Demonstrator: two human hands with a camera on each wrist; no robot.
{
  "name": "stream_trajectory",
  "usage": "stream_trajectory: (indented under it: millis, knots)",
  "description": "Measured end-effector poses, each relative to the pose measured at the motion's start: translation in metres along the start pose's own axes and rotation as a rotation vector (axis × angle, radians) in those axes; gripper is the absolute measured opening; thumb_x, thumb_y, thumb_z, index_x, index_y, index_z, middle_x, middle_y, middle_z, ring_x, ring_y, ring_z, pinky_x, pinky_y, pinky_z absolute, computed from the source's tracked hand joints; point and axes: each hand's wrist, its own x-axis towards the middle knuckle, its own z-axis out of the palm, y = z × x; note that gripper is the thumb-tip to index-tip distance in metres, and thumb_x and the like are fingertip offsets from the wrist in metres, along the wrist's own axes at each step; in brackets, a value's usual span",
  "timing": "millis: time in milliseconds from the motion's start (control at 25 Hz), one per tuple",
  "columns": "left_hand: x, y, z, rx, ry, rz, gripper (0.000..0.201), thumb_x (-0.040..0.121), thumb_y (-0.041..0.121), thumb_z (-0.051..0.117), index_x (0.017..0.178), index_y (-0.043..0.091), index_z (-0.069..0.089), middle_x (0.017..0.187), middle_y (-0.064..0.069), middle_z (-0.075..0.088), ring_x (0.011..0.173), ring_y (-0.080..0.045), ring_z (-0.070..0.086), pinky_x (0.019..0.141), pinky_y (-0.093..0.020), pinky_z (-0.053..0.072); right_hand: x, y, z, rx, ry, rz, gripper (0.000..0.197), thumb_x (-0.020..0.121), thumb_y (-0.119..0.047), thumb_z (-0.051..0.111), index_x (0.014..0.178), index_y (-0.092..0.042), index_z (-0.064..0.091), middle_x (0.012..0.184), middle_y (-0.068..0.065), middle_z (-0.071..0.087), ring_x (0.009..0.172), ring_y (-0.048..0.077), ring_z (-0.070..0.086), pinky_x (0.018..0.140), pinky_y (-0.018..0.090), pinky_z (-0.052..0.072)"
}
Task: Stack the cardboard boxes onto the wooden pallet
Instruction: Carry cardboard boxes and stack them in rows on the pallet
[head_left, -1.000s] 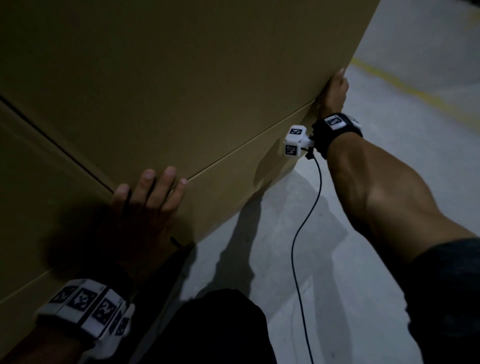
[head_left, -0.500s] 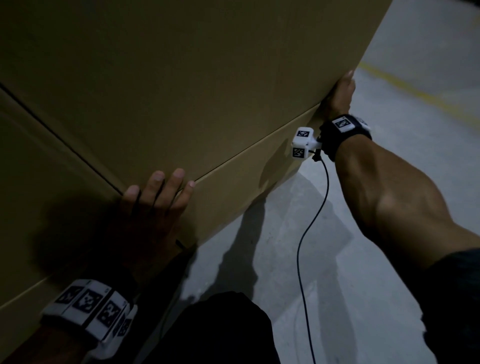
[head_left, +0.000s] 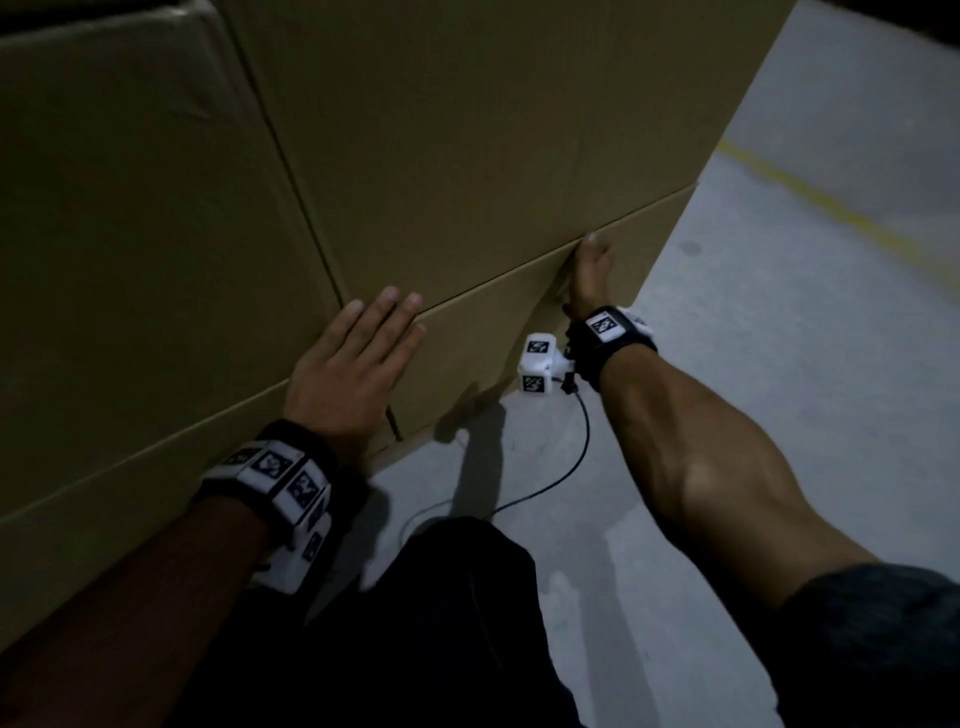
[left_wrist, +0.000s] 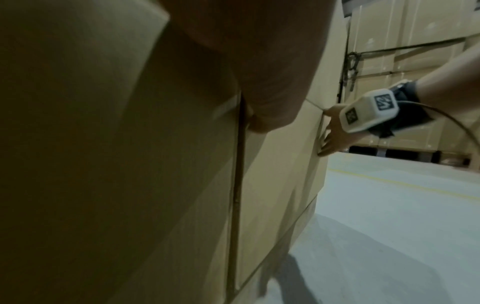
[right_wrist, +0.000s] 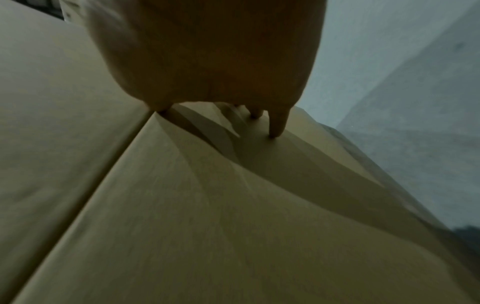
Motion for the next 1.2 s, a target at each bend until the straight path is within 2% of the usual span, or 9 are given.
stream_trajectory:
  millis: [40,120,280,440,600,760,880,1080,1200]
  knots:
    - [-0.009,0.002,-0.013,-0.019,-0.155,-0.017,0.068,0.095,0.026,0.044,0.157,0.02,0.019,0.165,-0.007,0.0,0.153,-0.028,-0.002,0.12,-0.043,-0.016,-0.021,0.004,0.007,-0.023,-0.049,0.001,0.109,0.075,-0.084,0.037,0.159,-0.028,-0.003,0.168,0.002,0.007,0.152,0.031,0.018,0.119,0.059,0.023]
    - [-0.021,0.005,-0.031,-0.029,-0.335,-0.064,0.063,0.1,0.037,0.033,0.158,0.022,0.013,0.165,-0.006,-0.008,0.153,-0.027,-0.01,0.12,-0.046,-0.014,-0.097,-0.014,0.021,-0.155,-0.146,-0.046,0.087,0.091,-0.071,0.04,0.16,-0.027,0.01,0.166,0.004,0.017,0.149,0.032,0.025,0.118,0.057,0.027]
    - [-0.046,0.005,-0.063,-0.242,-0.464,-0.198,0.059,0.1,0.041,0.036,0.154,0.019,0.026,0.165,-0.008,0.011,0.152,-0.028,0.003,0.122,-0.049,0.005,-0.183,-0.004,0.027,-0.47,-0.335,-0.209,0.059,0.104,-0.045,0.043,0.156,-0.021,0.028,0.155,0.012,0.04,0.14,0.032,0.041,0.115,0.047,0.034]
    - [-0.061,-0.007,-0.095,-0.383,-0.579,-0.251,0.054,0.099,0.034,0.041,0.149,0.015,0.036,0.161,-0.011,0.024,0.15,-0.03,0.014,0.122,-0.049,0.013,-0.225,-0.018,0.024,-0.872,-0.398,-0.405,0.058,0.103,-0.046,0.042,0.152,-0.015,0.035,0.15,0.015,0.046,0.136,0.031,0.045,0.112,0.043,0.037]
    - [-0.062,-0.032,-0.153,-0.452,-0.659,-0.254,0.05,0.1,0.035,0.039,0.146,0.016,0.04,0.158,-0.01,0.03,0.148,-0.029,0.02,0.12,-0.047,0.017,-0.269,-0.061,0.014,-1.13,-0.486,-0.397,0.06,0.103,-0.051,0.04,0.151,-0.016,0.036,0.149,0.014,0.046,0.135,0.031,0.045,0.11,0.047,0.039]
    - [-0.054,-0.065,-0.238,-0.54,-0.647,-0.269,0.049,0.097,0.038,0.045,0.142,0.018,0.046,0.152,-0.008,0.04,0.143,-0.028,0.029,0.116,-0.041,0.022,-0.312,-0.137,-0.011,-1.302,-0.562,-0.325,0.059,0.102,-0.051,0.04,0.15,-0.017,0.037,0.149,0.014,0.046,0.133,0.033,0.046,0.108,0.047,0.04]
    - [-0.034,-0.09,-0.314,-0.568,-0.679,-0.254,0.046,0.099,0.04,0.042,0.138,0.016,0.046,0.148,-0.011,0.044,0.14,-0.029,0.033,0.112,-0.045,0.03,-0.343,-0.212,-0.038,-1.371,-0.583,-0.271,0.059,0.102,-0.05,0.041,0.15,-0.016,0.038,0.15,0.013,0.045,0.134,0.033,0.044,0.108,0.046,0.04]
    - [0.016,-0.139,-0.439,-0.65,-0.699,-0.318,0.04,0.098,0.038,0.043,0.131,0.015,0.05,0.143,-0.008,0.049,0.136,-0.026,0.038,0.111,-0.042,0.034,-0.384,-0.347,-0.085,-1.355,-0.565,-0.182,0.057,0.102,-0.048,0.043,0.149,-0.016,0.041,0.152,0.012,0.043,0.135,0.033,0.043,0.109,0.047,0.04]
    - [0.032,-0.148,-0.476,-0.646,-0.664,-0.338,0.042,0.097,0.04,0.037,0.128,0.016,0.052,0.137,-0.006,0.052,0.128,-0.024,0.043,0.104,-0.038,0.038,-0.394,-0.398,-0.099,-1.324,-0.56,-0.194,0.056,0.102,-0.046,0.043,0.149,-0.015,0.041,0.152,0.012,0.043,0.136,0.033,0.043,0.11,0.046,0.039]
